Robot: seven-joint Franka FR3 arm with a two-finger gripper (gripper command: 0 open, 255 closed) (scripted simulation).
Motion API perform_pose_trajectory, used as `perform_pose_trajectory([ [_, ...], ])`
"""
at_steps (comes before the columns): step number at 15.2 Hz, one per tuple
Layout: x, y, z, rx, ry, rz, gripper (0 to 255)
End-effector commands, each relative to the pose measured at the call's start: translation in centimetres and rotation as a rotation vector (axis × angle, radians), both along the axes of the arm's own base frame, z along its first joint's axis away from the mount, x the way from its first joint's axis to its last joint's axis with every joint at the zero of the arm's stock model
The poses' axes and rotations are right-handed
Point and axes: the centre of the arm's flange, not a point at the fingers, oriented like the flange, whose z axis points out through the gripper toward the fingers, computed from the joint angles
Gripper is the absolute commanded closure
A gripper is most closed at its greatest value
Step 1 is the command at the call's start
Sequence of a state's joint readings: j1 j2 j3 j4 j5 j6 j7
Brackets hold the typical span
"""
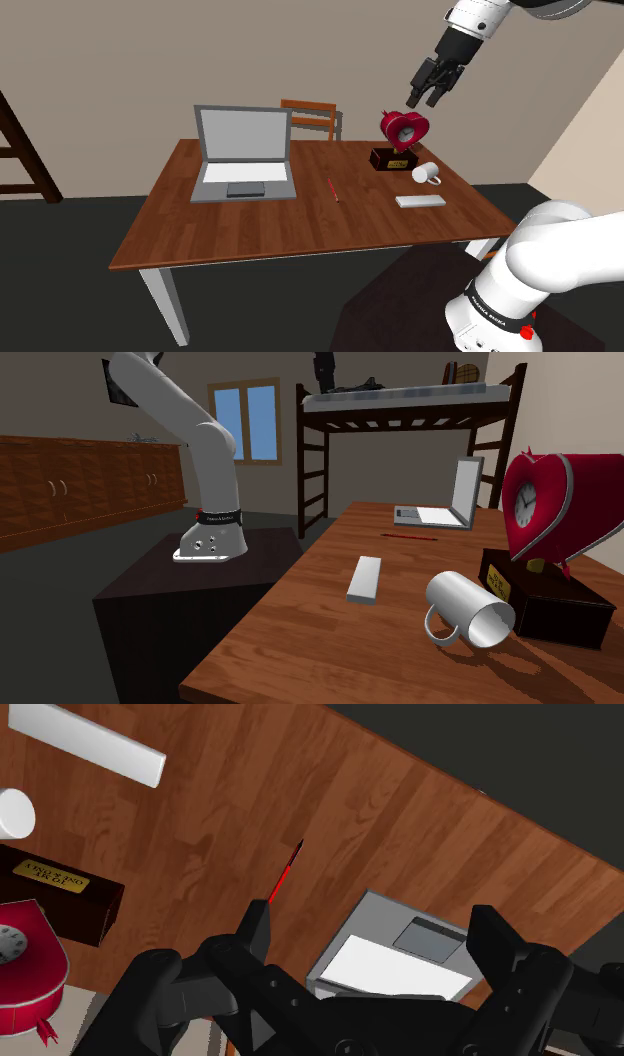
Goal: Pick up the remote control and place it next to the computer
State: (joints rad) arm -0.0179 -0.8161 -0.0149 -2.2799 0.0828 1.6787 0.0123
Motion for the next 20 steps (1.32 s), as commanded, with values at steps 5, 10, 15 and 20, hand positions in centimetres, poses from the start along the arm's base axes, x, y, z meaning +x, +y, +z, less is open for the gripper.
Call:
perform_pose_trajectory([
  [5,-0.6,-2.8,-4.3,-0.019,0.015,0.088,0],
  [10,-1.1,-6.5,-9.6,-0.043,0.033,0.199,0],
  [15,-1.3,-10.3,-14.7,-0.068,0.051,0.309,0],
  [20,-1.1,-14.3,-19.8,-0.092,0.07,0.42,0],
])
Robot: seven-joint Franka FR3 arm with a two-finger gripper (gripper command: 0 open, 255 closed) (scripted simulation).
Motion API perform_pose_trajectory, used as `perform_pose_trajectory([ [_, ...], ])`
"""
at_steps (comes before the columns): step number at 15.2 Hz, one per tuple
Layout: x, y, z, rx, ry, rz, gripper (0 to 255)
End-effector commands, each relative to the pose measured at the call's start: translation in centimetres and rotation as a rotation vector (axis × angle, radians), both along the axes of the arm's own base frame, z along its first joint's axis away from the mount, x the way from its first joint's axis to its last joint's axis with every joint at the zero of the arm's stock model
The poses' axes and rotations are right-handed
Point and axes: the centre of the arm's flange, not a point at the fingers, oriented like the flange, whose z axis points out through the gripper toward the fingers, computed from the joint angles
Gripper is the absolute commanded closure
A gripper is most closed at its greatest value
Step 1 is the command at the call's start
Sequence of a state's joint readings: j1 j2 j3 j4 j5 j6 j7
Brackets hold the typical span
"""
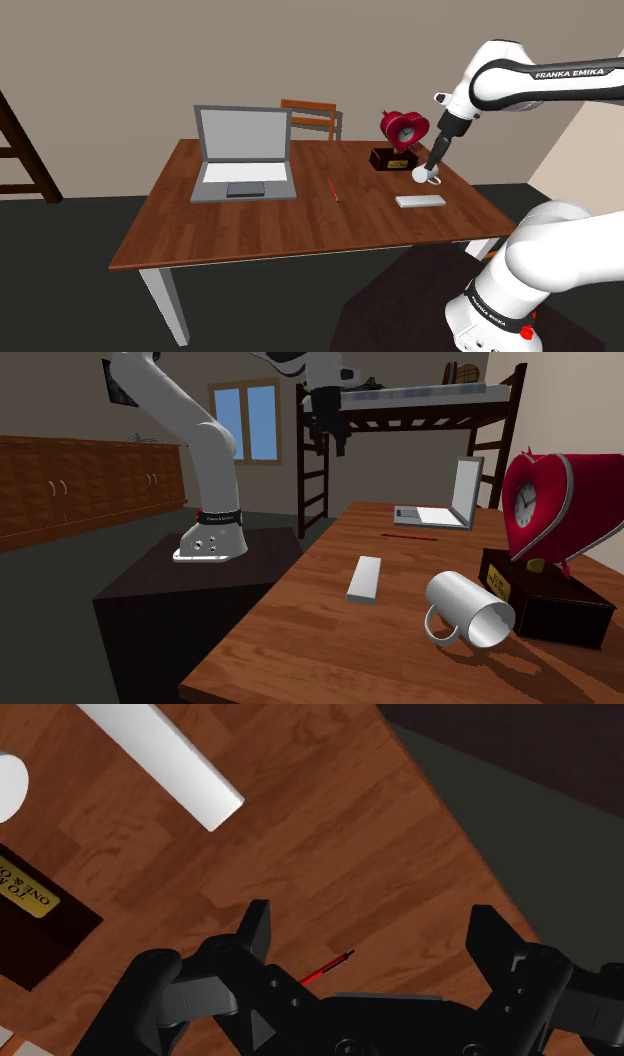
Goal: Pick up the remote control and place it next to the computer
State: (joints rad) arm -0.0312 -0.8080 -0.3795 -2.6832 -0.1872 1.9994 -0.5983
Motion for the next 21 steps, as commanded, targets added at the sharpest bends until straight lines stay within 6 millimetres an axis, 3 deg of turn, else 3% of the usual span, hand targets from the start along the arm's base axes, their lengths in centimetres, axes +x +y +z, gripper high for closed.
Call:
perform_pose_trajectory([
  [1,0.1,-1.4,-2.2,-0.01,0.006,0.049,0],
  [11,1.6,-9.5,-12.0,-0.059,0.043,0.269,0],
  [21,4.6,-17.7,-21.6,-0.107,0.08,0.49,0],
])
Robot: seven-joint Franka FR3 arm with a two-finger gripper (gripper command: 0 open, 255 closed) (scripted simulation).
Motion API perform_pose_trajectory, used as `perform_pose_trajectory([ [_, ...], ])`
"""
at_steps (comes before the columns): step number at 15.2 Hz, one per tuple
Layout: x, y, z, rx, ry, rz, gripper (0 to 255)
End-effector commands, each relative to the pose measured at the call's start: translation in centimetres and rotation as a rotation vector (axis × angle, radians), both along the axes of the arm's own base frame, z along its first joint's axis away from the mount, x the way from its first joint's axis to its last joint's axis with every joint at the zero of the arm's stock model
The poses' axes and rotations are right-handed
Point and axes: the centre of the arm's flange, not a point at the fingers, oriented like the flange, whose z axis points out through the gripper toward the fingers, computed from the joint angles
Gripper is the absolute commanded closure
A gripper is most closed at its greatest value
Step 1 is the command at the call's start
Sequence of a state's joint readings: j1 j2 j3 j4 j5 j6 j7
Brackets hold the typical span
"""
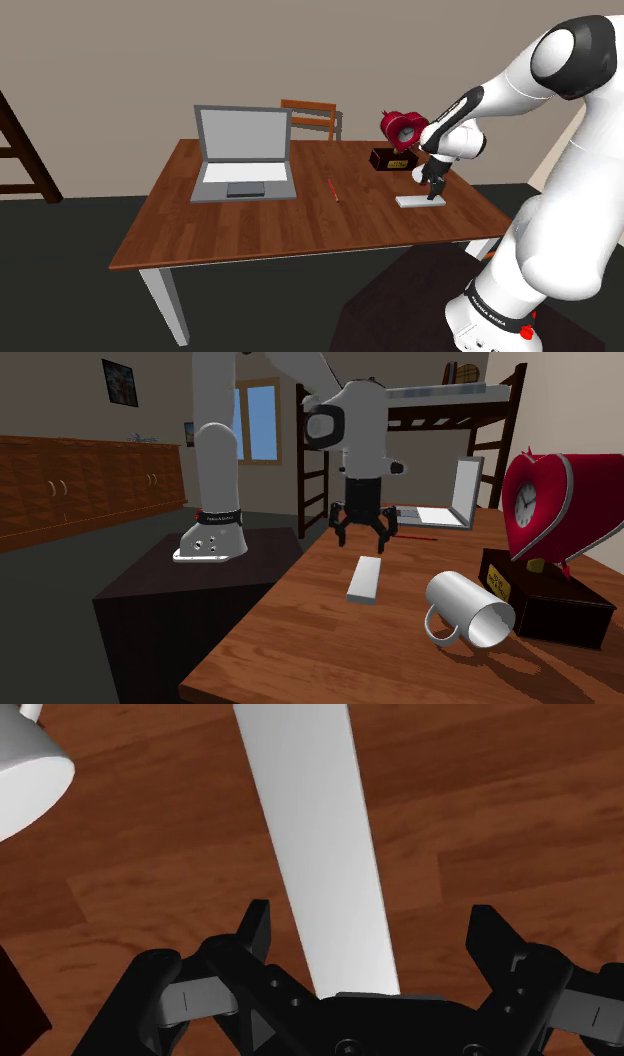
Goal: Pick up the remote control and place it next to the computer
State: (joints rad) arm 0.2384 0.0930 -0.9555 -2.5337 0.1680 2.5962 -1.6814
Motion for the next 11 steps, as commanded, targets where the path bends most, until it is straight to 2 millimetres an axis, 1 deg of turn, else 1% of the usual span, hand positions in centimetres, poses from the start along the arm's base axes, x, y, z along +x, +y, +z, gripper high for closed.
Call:
perform_pose_trajectory([
  [1,0.6,-1.7,-2.0,-0.009,0.001,0.047,0],
  [2,0.7,-2.1,-2.4,-0.011,0.003,0.056,0],
  [8,0.8,-2.1,-5.6,-0.011,0.003,0.056,0],
  [9,0.8,-2.1,-6.4,-0.011,0.003,0.056,0],
  [11,0.8,-2.1,-6.4,-0.011,0.003,0.056,0],
])
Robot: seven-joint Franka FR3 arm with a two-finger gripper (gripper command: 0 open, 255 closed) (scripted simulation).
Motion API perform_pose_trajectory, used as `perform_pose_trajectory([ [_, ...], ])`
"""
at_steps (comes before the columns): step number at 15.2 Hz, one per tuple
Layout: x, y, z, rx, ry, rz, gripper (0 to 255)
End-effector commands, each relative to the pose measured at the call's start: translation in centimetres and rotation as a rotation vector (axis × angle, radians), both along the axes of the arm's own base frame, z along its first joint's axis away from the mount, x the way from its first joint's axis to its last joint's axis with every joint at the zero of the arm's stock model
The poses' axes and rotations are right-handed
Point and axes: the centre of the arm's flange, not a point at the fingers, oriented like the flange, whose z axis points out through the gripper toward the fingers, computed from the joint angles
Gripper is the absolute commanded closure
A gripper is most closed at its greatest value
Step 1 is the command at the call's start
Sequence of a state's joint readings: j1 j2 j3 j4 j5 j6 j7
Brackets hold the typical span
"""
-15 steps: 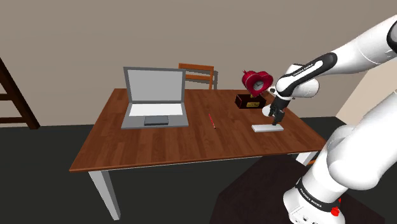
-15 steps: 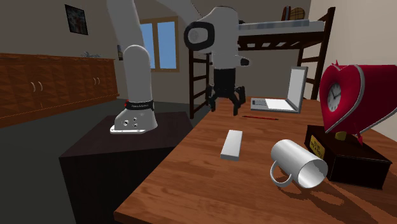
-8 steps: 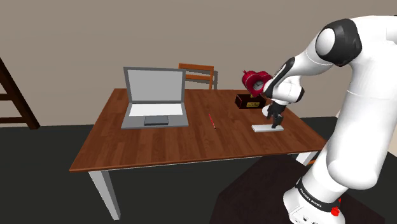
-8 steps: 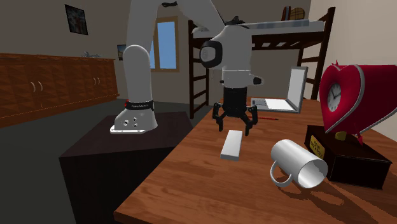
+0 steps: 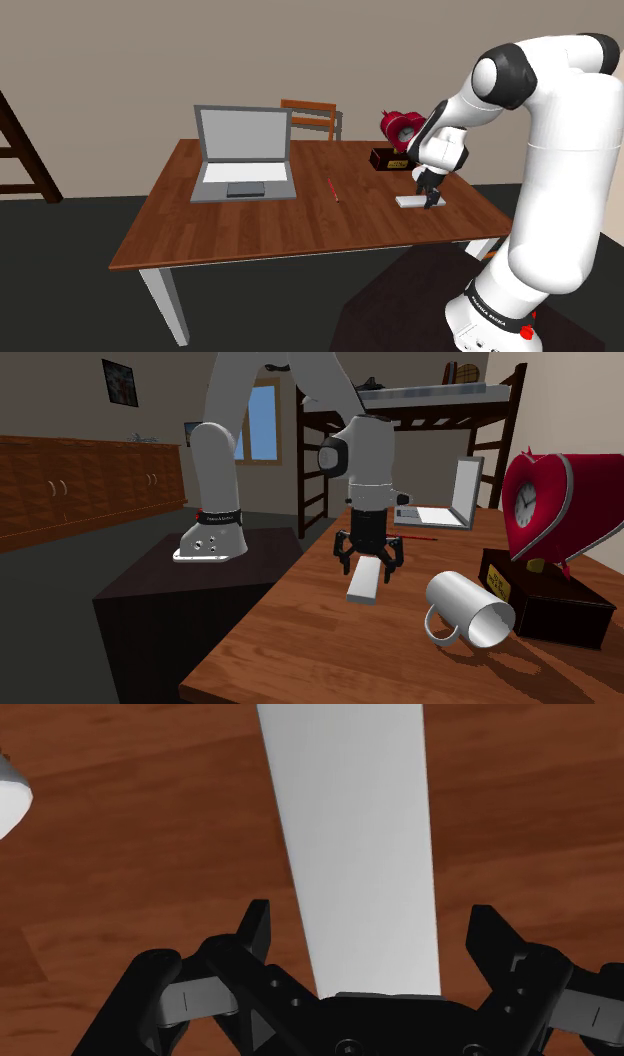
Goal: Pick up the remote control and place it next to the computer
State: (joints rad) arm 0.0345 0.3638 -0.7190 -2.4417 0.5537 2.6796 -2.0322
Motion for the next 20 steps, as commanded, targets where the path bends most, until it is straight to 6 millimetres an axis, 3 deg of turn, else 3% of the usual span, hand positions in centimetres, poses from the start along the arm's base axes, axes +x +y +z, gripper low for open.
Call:
perform_pose_trajectory([
  [1,0.0,0.0,-0.2,0.0,0.0,0.0,0],
  [6,0.0,0.0,-0.2,0.0,0.0,0.0,0],
  [7,0.0,0.0,-0.2,0.0,0.0,0.0,255],
  [16,0.0,0.0,-0.2,0.0,-0.001,0.0,255],
  [20,0.0,0.0,1.9,0.0,-0.001,0.0,255],
])
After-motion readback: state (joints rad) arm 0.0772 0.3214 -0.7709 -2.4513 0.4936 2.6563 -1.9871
